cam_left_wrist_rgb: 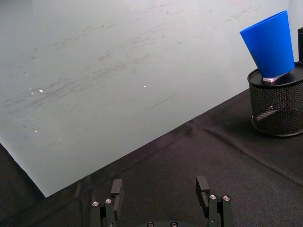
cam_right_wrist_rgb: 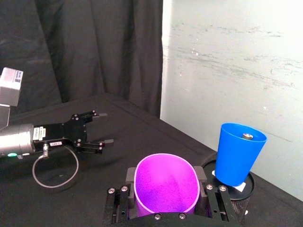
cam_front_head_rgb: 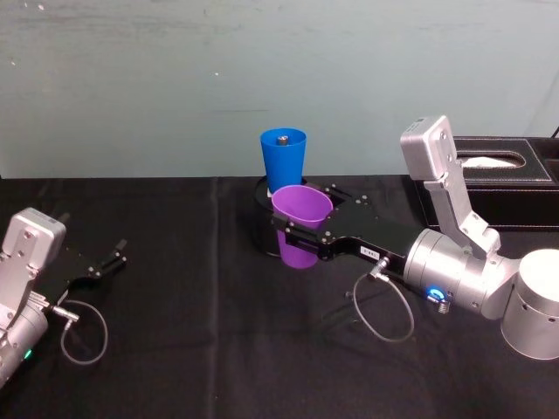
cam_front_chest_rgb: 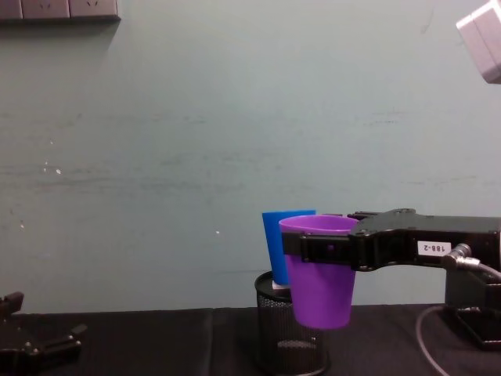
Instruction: Pick up one cup with a gripper and tap it against the other cup.
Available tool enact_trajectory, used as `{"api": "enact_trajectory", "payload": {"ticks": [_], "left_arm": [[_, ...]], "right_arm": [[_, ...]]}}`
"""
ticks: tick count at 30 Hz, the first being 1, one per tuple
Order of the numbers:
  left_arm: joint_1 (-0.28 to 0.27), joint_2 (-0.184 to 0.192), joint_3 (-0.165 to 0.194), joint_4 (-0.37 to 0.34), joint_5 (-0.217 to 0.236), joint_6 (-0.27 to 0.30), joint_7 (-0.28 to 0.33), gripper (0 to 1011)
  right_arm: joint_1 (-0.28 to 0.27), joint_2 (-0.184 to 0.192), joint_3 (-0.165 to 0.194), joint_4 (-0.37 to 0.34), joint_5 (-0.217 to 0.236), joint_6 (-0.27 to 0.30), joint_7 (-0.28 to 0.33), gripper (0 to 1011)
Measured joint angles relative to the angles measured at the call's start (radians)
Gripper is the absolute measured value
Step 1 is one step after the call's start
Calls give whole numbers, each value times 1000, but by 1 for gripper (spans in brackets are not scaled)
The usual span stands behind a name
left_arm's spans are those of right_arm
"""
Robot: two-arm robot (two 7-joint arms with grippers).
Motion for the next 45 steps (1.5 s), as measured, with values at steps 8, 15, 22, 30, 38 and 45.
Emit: {"api": "enact_trajectory", "payload": {"ticks": [8, 15, 22, 30, 38, 45], "left_arm": [[0, 0, 0, 0, 0, 0, 0, 1000], [0, 0, 0, 0, 0, 0, 0, 1000], [0, 0, 0, 0, 0, 0, 0, 1000], [0, 0, 0, 0, 0, 0, 0, 1000], [0, 0, 0, 0, 0, 0, 0, 1000], [0, 0, 0, 0, 0, 0, 0, 1000]], "right_arm": [[0, 0, 0, 0, 0, 0, 0, 729], [0, 0, 0, 0, 0, 0, 0, 729], [0, 0, 0, 0, 0, 0, 0, 729], [4, -2, -4, 7, 0, -2, -1, 729], [27, -37, -19, 62, -7, -17, -24, 729], [59, -71, -24, 113, -22, -19, -51, 729]]}}
